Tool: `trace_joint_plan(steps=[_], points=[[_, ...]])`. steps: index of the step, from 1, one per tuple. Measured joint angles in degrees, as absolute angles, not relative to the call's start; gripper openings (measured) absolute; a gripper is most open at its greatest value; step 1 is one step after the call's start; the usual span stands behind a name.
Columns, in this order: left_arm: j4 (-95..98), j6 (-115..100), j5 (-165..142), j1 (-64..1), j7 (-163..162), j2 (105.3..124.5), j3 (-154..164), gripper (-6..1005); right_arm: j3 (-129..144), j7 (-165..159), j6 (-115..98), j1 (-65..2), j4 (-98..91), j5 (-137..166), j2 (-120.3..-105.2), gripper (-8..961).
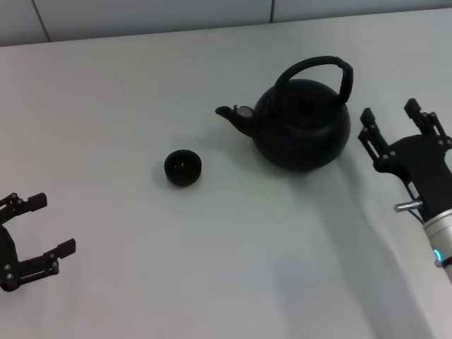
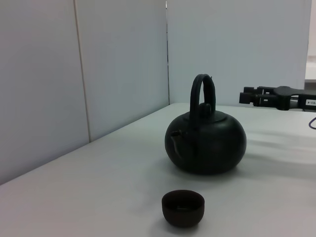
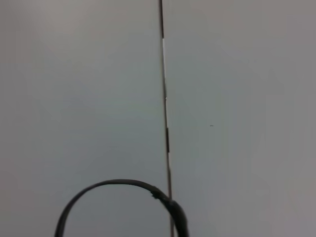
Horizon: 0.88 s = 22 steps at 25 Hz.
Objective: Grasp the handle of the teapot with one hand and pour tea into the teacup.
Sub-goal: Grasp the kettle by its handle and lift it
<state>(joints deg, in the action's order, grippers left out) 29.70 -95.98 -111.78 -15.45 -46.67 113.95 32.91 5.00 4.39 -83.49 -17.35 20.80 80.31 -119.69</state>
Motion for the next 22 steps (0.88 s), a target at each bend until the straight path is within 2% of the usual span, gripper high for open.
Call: trace_joint_plan(steps=[22], points=[[29.7,-96.68,-111.8,-15.62,-46.67,114.87,30.08,861,2.9,2.09,-75.07,-25.42,15.7,80.22,-119.43,722]])
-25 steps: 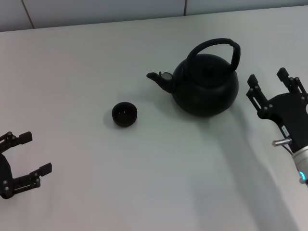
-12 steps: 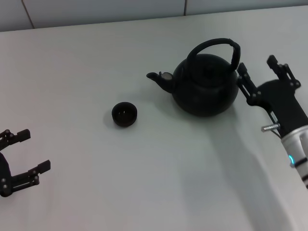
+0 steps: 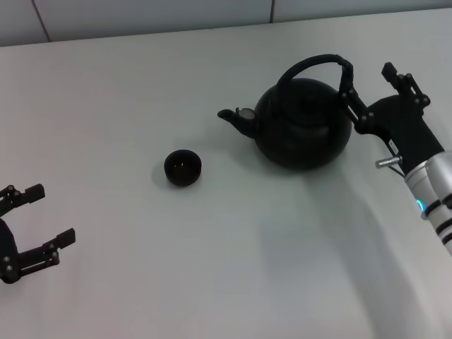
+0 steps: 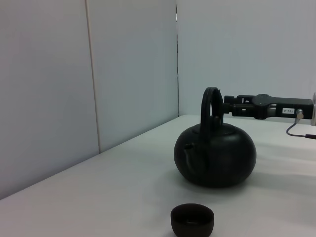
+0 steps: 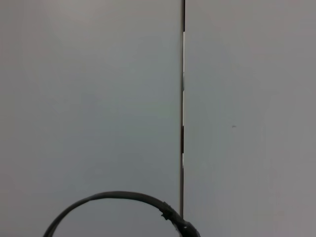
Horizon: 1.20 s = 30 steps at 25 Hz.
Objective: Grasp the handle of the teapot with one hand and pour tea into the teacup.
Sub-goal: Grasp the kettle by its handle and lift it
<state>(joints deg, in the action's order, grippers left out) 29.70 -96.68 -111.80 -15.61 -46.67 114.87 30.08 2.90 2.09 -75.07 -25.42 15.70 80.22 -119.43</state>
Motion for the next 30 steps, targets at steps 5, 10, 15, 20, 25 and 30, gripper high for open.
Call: trace_joint_plan(steps=[5,10,15,20,25,30], points=[[29.7,-96.68,-111.8,-15.85,-46.67,114.94,29.92,862,2.95,1.09,-72.97,-26.51,14.81,80.33,-119.33,722],[29.71,-96.68,-111.72,-16.05,-46.67,115.0,29.36,862,3.06,1.06,-72.44,-26.77,14.39,80.36,-119.37,723],[29.7,-96.68,-111.7,-16.08,-46.67,115.22,29.14,862,3.5,1.05,-72.35,-26.87,14.33,80.48,-119.37,723],[29.73,-96.66,-111.7,-16.09,-46.67,115.5,29.01,862,3.31,0.99,-72.31,-26.95,14.35,80.53,-119.35,681],[29.79,-96.69,-111.7,-16.08,-46.66,115.62,28.51,862,3.46,0.4,-72.31,-27.43,14.23,80.53,-119.35,480],[29.8,-96.69,-111.7,-16.04,-46.67,115.64,28.52,862,3.58,0.35,-71.81,-27.91,13.98,80.53,-119.35,239]])
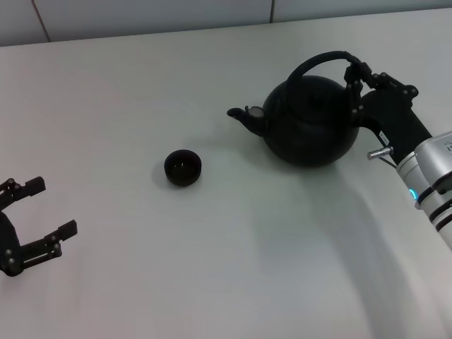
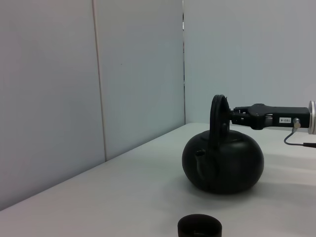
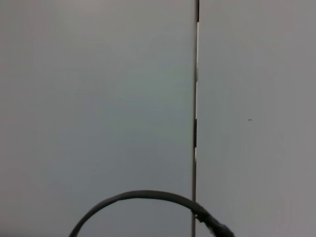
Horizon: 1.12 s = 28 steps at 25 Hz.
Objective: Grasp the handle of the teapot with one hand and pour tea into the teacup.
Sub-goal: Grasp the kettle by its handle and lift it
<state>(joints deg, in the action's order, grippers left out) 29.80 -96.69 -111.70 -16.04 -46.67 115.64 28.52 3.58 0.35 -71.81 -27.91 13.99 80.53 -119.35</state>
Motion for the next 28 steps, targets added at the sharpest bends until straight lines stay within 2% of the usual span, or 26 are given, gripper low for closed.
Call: trace_joint_plan(steps=[1,11,28], points=[[29.8,-96.68,-111.7,-16.07,-46.67,115.64,28.53,862,3.58,0.31,-71.35,-28.1,13.98,80.53,-119.35,191],[29.8,-96.59,-111.71,-16.11,-46.62,115.71,28.57,861,3.51,-0.18,-74.03,-29.68,12.93,80.52,-119.23,69],[29.79,-96.68,-111.71,-15.91,-46.32,116.07,27.52,862,3.98,-22.68,-72.21,-35.85,-2.06,93.58,-119.0,69]])
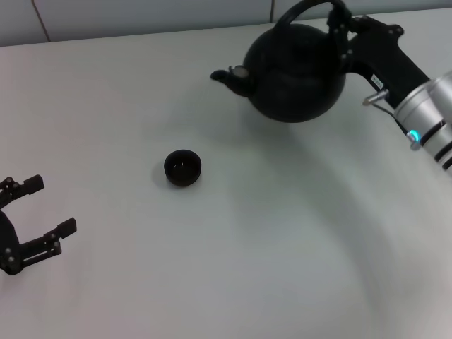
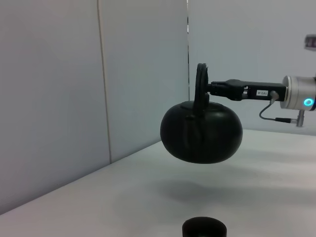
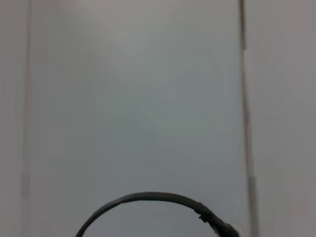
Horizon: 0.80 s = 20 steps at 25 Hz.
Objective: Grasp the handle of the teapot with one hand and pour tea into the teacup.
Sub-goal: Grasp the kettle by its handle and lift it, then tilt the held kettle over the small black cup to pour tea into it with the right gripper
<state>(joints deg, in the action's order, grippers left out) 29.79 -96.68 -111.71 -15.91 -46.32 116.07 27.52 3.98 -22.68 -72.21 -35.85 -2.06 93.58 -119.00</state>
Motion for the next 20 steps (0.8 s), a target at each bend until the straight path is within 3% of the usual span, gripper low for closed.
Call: trace_joint_plan(steps=[8,20], points=[[29.8,-96.93,-111.71,-15.65,-46.1,116.36,26.75,861,13.07,-40.89,-71.95,-40.37,-14.5,102.72,-118.22,69],[29.79,-97.21,-111.68,-15.9,-46.05,117.01,26.39,862,17.06,-40.42,-68.69,-43.04,-15.09,102.68,-118.9,69]])
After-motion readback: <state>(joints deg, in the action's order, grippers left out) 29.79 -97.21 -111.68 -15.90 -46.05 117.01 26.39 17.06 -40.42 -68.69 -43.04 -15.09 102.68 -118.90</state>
